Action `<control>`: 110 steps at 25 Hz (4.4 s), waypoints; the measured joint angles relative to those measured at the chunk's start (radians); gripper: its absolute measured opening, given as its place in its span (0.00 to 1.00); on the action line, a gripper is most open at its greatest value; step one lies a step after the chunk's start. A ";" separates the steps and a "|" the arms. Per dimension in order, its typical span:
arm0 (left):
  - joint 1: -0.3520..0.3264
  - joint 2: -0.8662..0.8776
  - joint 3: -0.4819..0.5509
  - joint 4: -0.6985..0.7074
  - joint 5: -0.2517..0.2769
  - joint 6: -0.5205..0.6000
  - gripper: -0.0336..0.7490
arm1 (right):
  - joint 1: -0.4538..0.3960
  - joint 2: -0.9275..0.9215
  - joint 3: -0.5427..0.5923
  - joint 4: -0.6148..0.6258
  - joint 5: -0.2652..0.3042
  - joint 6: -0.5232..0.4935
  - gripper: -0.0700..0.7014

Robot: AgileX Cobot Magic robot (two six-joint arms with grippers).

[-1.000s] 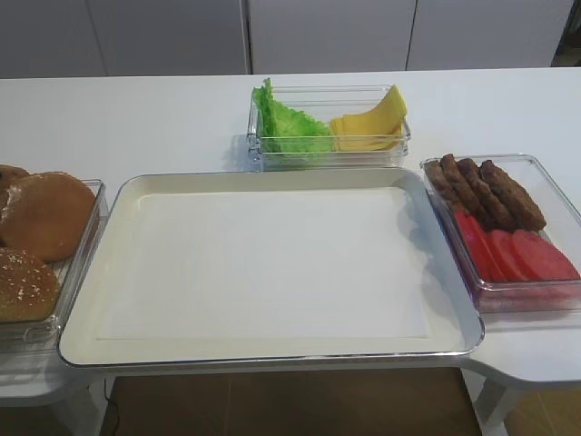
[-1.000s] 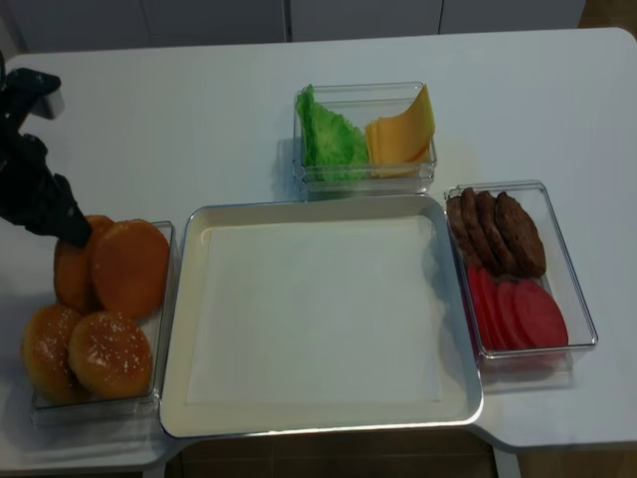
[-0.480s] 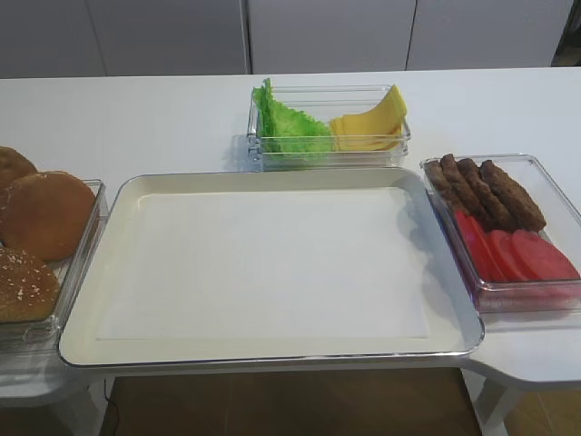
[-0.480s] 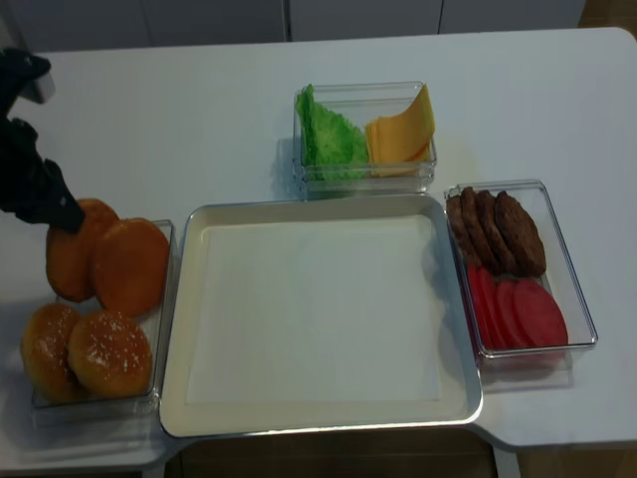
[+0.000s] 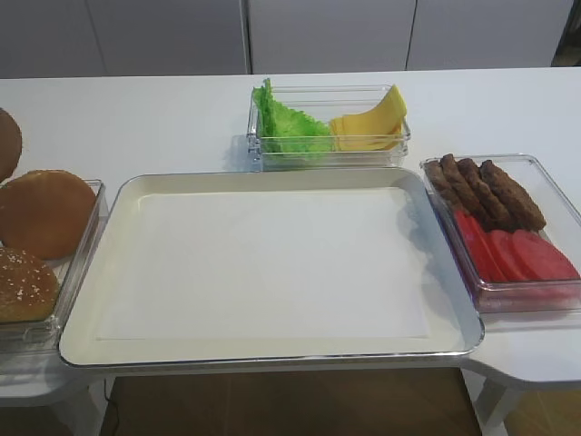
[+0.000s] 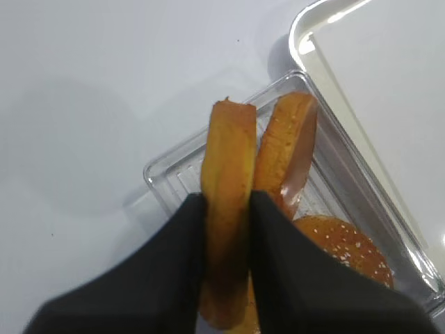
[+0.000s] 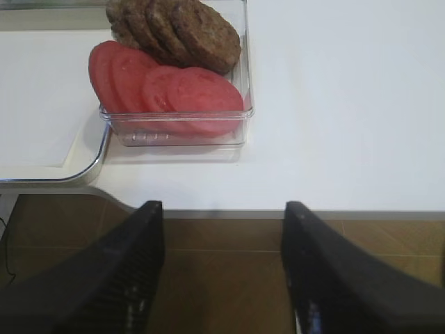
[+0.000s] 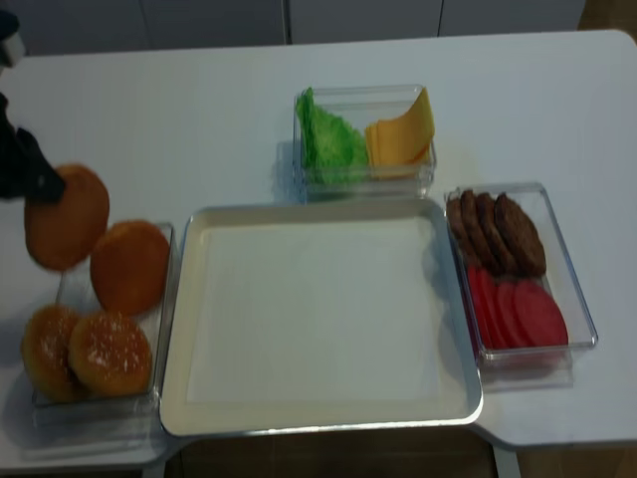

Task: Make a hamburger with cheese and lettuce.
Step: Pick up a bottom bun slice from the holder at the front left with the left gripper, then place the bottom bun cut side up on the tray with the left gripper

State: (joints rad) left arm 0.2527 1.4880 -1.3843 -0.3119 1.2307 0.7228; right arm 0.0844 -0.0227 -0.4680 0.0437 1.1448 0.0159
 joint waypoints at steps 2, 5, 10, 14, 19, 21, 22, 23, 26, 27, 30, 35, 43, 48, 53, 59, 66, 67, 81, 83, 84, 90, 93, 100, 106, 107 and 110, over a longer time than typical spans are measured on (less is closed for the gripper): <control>0.000 -0.031 0.000 -0.002 0.004 -0.014 0.22 | 0.000 0.000 0.000 0.000 0.000 0.000 0.64; 0.000 -0.063 0.000 -0.034 0.006 -0.025 0.22 | 0.000 0.000 0.000 0.000 0.000 0.000 0.64; -0.052 -0.105 0.000 -0.062 0.008 -0.028 0.22 | 0.000 0.000 0.000 0.000 0.000 0.000 0.64; -0.176 -0.118 0.000 -0.038 0.011 -0.079 0.22 | 0.000 0.000 0.000 0.000 0.000 0.000 0.64; -0.414 -0.118 0.000 0.127 0.014 -0.265 0.22 | 0.000 0.000 0.000 0.000 0.000 0.000 0.64; -0.503 -0.118 0.000 0.203 0.014 -0.356 0.22 | 0.000 0.000 0.000 0.000 0.000 0.000 0.64; -0.551 -0.118 0.000 0.239 0.007 -0.404 0.22 | 0.000 0.000 0.000 0.000 0.000 0.000 0.64; -0.595 -0.118 0.000 0.271 -0.003 -0.439 0.22 | 0.000 0.000 0.000 0.000 0.000 0.000 0.64; -0.711 -0.112 0.000 0.338 -0.038 -0.542 0.22 | 0.000 0.000 0.000 0.000 0.000 0.000 0.64; -0.748 -0.102 0.000 0.361 -0.051 -0.578 0.22 | 0.000 0.000 0.000 0.000 0.000 0.000 0.64; -0.847 -0.059 0.000 0.442 -0.077 -0.673 0.22 | 0.000 0.000 0.000 0.000 0.000 0.000 0.64; -1.004 0.039 0.000 0.657 -0.095 -0.864 0.22 | 0.000 0.000 0.000 0.000 0.000 0.000 0.64; -1.198 0.144 0.000 1.003 -0.107 -1.171 0.22 | 0.000 0.000 0.000 0.000 0.000 0.000 0.64; -1.257 0.199 0.000 1.045 -0.110 -1.235 0.22 | 0.000 0.000 0.000 0.000 0.000 0.000 0.64; -1.278 0.236 0.000 1.078 -0.089 -1.269 0.22 | 0.000 0.000 0.000 0.000 0.000 0.000 0.64; -1.280 0.258 0.000 1.102 -0.082 -1.310 0.22 | 0.000 0.000 0.000 0.000 0.000 0.000 0.64; -1.280 0.290 0.000 1.105 -0.080 -1.333 0.22 | 0.000 0.000 0.000 0.000 0.000 0.000 0.64; -1.280 0.291 0.000 1.105 -0.084 -1.338 0.22 | 0.000 0.000 0.000 0.000 0.000 0.000 0.64; -1.280 0.330 0.000 1.124 -0.109 -1.363 0.22 | 0.000 0.000 0.000 0.000 0.000 0.000 0.64; -1.280 0.330 0.000 1.125 -0.109 -1.363 0.22 | 0.000 0.000 0.000 0.000 0.000 0.000 0.64; -1.280 0.330 0.000 1.125 -0.109 -1.363 0.22 | 0.000 0.000 0.000 0.000 0.000 0.000 0.64; -1.280 0.330 0.000 1.125 -0.109 -1.363 0.23 | 0.000 0.000 0.000 0.000 0.000 0.000 0.64; -1.280 0.330 0.000 1.125 -0.109 -1.363 0.27 | 0.000 0.000 0.000 0.000 0.000 0.000 0.64; -1.300 0.330 0.000 1.125 -0.118 -1.363 0.32 | 0.000 0.000 0.000 0.000 0.000 0.000 0.64; -1.310 0.330 0.000 1.125 -0.129 -1.363 0.36 | 0.000 0.000 0.000 0.000 0.000 0.000 0.64; -1.310 0.330 0.000 1.125 -0.129 -1.363 0.37 | 0.000 0.000 0.000 0.000 0.000 0.000 0.64; -1.310 0.330 0.000 1.125 -0.131 -1.363 0.39 | 0.000 0.000 0.000 0.000 0.000 0.000 0.64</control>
State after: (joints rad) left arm -1.0572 1.8175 -1.3843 0.8129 1.1001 -0.6406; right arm 0.0844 -0.0227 -0.4680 0.0437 1.1448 0.0159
